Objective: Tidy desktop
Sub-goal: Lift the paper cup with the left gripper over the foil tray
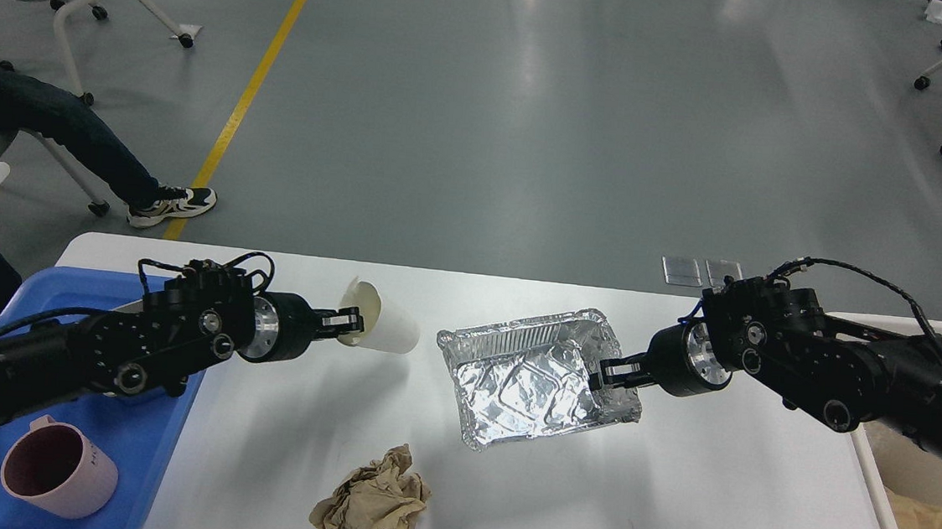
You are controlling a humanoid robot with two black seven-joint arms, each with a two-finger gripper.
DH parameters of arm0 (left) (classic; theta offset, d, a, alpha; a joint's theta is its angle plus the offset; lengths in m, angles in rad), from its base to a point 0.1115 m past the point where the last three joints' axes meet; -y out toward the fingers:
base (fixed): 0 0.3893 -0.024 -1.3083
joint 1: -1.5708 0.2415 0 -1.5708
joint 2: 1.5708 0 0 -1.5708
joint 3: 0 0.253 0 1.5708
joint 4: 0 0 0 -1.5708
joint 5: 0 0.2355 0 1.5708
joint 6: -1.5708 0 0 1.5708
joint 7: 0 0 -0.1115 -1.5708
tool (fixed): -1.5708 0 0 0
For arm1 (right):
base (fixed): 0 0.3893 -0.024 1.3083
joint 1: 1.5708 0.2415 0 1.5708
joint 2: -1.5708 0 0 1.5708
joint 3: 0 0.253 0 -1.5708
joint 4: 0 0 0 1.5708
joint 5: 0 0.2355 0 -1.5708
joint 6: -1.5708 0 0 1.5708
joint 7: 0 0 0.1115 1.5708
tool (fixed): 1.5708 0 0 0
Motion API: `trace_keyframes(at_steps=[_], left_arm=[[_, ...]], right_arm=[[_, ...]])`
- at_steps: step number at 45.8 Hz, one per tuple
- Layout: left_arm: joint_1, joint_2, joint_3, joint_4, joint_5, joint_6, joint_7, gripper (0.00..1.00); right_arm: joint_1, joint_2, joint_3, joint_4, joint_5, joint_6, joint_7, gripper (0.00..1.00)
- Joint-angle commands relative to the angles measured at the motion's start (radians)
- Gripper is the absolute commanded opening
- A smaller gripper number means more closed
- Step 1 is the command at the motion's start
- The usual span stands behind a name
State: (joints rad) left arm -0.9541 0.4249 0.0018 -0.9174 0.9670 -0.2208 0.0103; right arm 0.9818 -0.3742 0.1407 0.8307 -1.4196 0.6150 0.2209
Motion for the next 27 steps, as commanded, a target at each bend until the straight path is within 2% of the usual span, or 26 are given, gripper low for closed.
trace_keyframes(at_steps=[1,10,11,22,27], left_arm=[[-0.005,0.161,0.0,-0.118,-0.001,0.001,0.004,0.01],[-0.023,0.429,-0.006,-0.285,0.007,-0.043,-0.009,0.02],[-0.026,0.492,-0.006,-0.335,0.009,-0.049,-0.013,0.01],[-0.046,0.748,-0.016,-0.534,0.013,-0.066,-0.052,0.01],[-0.104,0.818,-0.019,-0.568,0.013,-0.126,-0.053,0.02]], right_arm=[[-0.002,0.0,0.0,0.01,0.018,-0.003,0.0,0.0],[0.006,0.005,-0.001,0.005,0.025,-0.004,0.0,0.0],[0.006,0.005,-0.003,0.005,0.027,-0.004,0.0,0.0],[0.003,0.001,-0.006,0.002,0.027,-0.004,0.0,0.0],[0.003,0.005,-0.004,0.005,0.027,-0.004,0.0,0.0]])
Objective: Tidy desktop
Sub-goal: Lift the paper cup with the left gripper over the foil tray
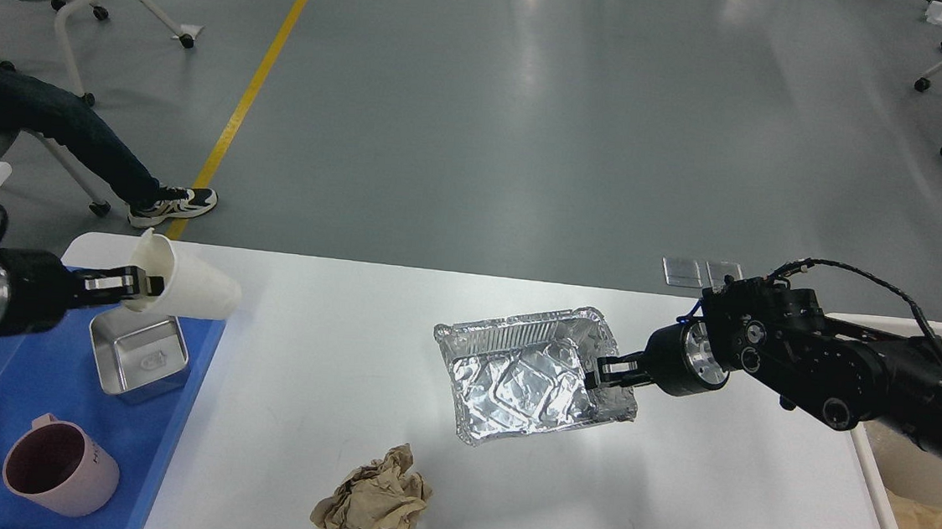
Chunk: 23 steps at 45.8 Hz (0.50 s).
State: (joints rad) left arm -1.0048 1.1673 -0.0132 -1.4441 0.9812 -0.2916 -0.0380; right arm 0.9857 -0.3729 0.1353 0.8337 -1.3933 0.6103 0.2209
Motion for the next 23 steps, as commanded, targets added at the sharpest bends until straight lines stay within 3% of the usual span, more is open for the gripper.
trace_keyframes(at_steps=[1,9,17,23], left_arm=[[-0.069,0.08,-0.004,-0.041,-0.001,-0.069,-0.005,0.02],[-0.129,0.032,-0.005,-0.032,-0.009,-0.083,0.017,0.02],[-0.241,-0.145,0.021,0.004,0.013,-0.113,0.035,0.02],[-0.357,-0.322,0.105,0.12,0.073,-0.155,0.035,0.02]], right_arm=[[-0.001,0.003,0.001,0.002,0.0,0.0,0.0,0.0],[0.002,0.003,0.003,0.004,0.0,0.0,0.002,0.0],[0.008,0.006,0.0,0.005,0.0,0.002,0.003,0.0],[0.013,0.019,-0.003,0.005,0.0,0.002,0.002,0.0]])
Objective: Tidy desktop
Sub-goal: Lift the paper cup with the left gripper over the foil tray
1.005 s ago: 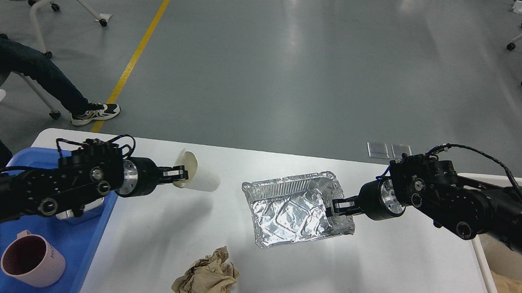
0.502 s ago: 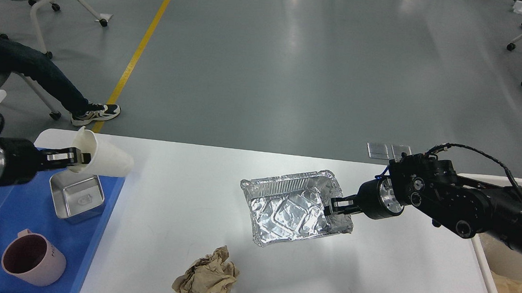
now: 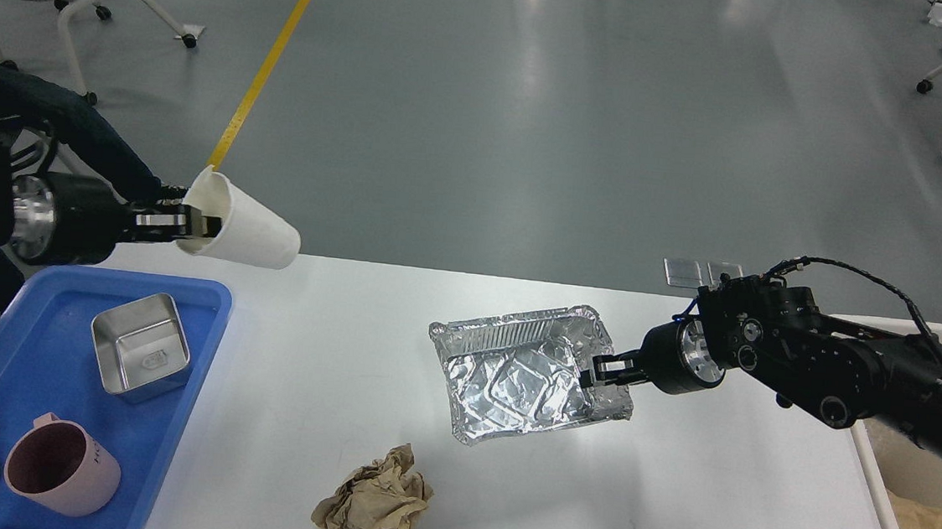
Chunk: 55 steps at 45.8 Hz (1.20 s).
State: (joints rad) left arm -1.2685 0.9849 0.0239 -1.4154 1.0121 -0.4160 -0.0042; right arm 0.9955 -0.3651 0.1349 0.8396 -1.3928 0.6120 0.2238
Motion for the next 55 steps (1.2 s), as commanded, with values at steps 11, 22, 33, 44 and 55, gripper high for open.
trace_keyframes(at_steps=[11,22,33,44,55], left_arm=[[-0.239,-0.382,0.145,0.21,0.036,-0.099,-0.01,0.02],[-0.275,-0.571,0.146,0.253,0.039,-0.122,-0.01,0.02],[-0.275,-0.698,0.205,0.3,0.052,-0.121,-0.016,0.02],[-0.253,-0.836,0.258,0.391,0.054,-0.113,-0.025,0.02],[-0.23,-0.908,0.28,0.437,0.054,-0.11,-0.025,0.04]], right_arm=[[0.003,0.037,-0.006,-0.002,0.0,0.0,-0.001,0.0],[0.003,0.043,-0.006,-0.005,-0.002,0.0,-0.003,0.0],[0.002,0.046,-0.006,-0.004,-0.002,-0.001,-0.003,0.0],[0.005,0.071,-0.006,-0.005,-0.002,-0.008,-0.004,0.0],[0.005,0.063,-0.006,-0.005,-0.002,-0.009,-0.004,0.0]])
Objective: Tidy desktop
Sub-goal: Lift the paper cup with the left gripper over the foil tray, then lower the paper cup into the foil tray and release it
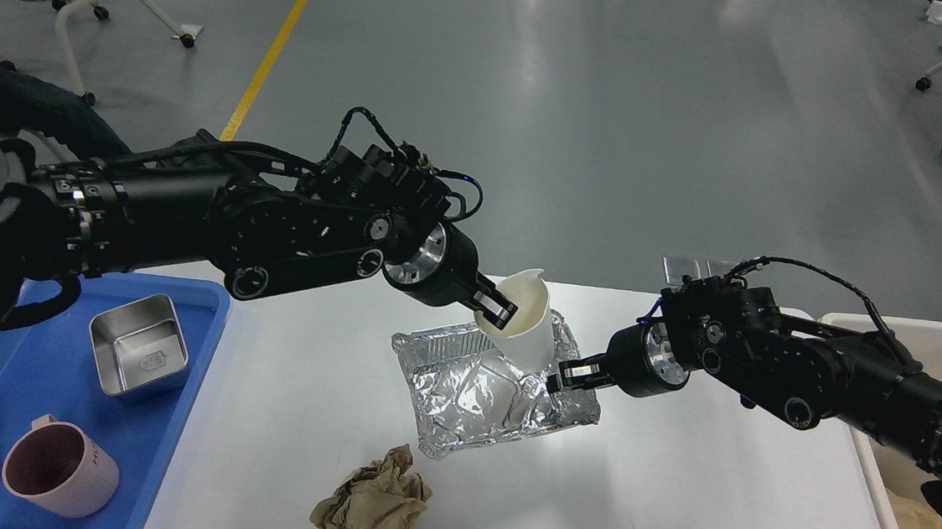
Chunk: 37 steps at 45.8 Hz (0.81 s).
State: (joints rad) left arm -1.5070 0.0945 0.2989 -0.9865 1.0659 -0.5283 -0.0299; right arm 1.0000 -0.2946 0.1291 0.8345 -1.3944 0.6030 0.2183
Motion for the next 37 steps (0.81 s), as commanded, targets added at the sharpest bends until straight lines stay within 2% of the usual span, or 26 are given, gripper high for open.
trace_keyframes(at_steps=[1,12,14,18,21,27,32,37], left_arm=[[0.01,-0.018,0.005,0.008,0.0,0.002,0.002,0.04],[0.01,-0.016,0.037,0.008,0.002,0.002,0.004,0.09],[0.011,-0.016,0.04,0.008,0.002,0.002,0.008,0.17],[0.016,-0.016,0.04,0.008,0.002,0.005,0.013,0.49],[0.028,-0.016,0.04,0.008,0.002,0.013,0.013,0.56],[0.047,-0.015,0.039,0.008,0.0,0.044,0.004,0.87],[0.054,-0.01,0.022,0.009,-0.013,0.053,0.002,0.92],[0.053,0.01,-0.01,0.008,-0.035,0.068,-0.001,0.93]], right_arm=[[0.0,-0.008,0.0,0.0,0.0,0.0,0.0,0.0],[-0.001,-0.017,0.0,0.0,0.0,-0.002,0.0,0.0],[-0.003,-0.017,0.0,0.0,0.0,-0.002,0.001,0.0],[-0.003,-0.018,0.001,0.002,0.0,-0.002,0.001,0.0],[-0.001,-0.018,0.001,0.002,0.0,-0.002,0.001,0.0],[-0.001,-0.018,0.001,0.003,0.0,-0.002,0.001,0.0],[-0.001,-0.018,0.001,0.003,0.0,-0.002,0.001,0.0],[-0.001,-0.023,0.001,0.002,0.0,-0.002,0.0,0.0]])
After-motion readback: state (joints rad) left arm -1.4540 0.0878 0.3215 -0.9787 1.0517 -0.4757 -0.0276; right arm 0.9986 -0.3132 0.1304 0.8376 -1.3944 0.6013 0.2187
